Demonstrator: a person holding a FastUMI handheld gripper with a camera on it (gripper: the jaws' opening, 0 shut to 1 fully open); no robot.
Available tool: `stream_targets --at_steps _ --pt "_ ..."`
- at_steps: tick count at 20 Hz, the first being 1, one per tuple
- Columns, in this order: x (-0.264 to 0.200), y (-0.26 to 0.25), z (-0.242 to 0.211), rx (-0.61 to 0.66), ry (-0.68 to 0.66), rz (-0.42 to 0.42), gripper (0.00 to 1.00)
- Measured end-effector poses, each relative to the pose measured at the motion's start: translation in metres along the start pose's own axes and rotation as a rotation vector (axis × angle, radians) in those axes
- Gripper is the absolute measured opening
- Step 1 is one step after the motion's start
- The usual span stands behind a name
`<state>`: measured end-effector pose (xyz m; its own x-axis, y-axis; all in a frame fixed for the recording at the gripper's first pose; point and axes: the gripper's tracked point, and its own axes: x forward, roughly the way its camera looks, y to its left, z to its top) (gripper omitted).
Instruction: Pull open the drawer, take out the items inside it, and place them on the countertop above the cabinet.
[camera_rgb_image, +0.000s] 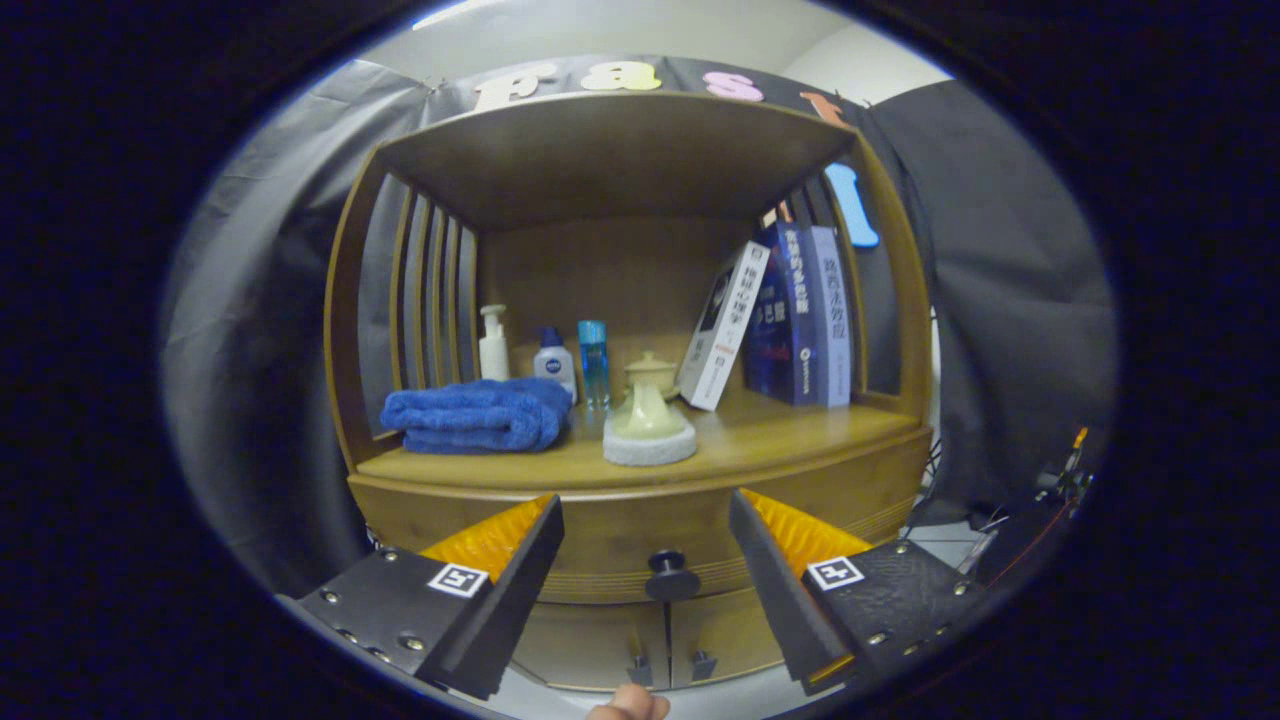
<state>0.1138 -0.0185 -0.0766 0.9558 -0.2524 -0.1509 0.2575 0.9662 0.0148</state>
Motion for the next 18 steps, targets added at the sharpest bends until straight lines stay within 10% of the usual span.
stream_targets --at_steps 18 --pt "-0.128 -0.111 0.164 -0.055 -0.186 -0.225 1.00"
